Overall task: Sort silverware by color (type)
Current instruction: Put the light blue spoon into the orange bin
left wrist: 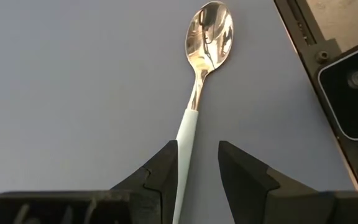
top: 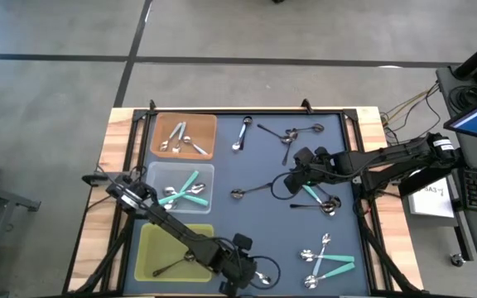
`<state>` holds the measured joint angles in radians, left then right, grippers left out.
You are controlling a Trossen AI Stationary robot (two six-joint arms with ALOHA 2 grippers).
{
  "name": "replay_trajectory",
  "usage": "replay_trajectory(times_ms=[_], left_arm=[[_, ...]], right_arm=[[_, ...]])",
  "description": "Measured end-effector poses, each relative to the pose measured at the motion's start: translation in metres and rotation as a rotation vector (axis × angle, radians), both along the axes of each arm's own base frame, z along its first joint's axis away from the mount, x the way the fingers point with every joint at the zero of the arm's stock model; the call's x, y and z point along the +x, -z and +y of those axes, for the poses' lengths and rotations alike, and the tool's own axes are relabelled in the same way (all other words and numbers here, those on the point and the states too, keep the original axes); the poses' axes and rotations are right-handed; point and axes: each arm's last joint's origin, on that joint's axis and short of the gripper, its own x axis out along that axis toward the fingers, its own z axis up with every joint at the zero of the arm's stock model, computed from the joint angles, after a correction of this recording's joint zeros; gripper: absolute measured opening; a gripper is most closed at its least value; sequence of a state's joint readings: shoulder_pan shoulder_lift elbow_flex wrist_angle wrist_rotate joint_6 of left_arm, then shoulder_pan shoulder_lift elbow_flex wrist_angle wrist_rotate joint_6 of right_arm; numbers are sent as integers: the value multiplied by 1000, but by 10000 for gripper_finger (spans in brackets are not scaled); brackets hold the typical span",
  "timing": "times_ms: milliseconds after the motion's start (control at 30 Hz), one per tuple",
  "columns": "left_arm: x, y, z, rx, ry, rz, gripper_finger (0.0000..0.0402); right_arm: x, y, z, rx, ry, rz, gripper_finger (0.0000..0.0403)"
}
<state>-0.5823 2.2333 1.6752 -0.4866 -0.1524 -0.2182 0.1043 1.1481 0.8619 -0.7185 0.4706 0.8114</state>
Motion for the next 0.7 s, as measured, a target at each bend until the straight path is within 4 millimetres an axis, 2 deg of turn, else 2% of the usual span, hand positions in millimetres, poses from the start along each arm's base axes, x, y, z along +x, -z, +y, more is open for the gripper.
replay_trajectory(times_ms=[333, 467, 700], left_arm=[[6, 19, 6, 25, -2, 34, 98], [6, 19, 6, 24, 5, 37, 93], [7, 18, 8, 21, 8, 36, 33]], right_arm=[[0, 0, 0, 0, 0, 0, 146], [0, 0, 0, 0, 0, 0, 146], [0, 0, 0, 0, 0, 0, 146]])
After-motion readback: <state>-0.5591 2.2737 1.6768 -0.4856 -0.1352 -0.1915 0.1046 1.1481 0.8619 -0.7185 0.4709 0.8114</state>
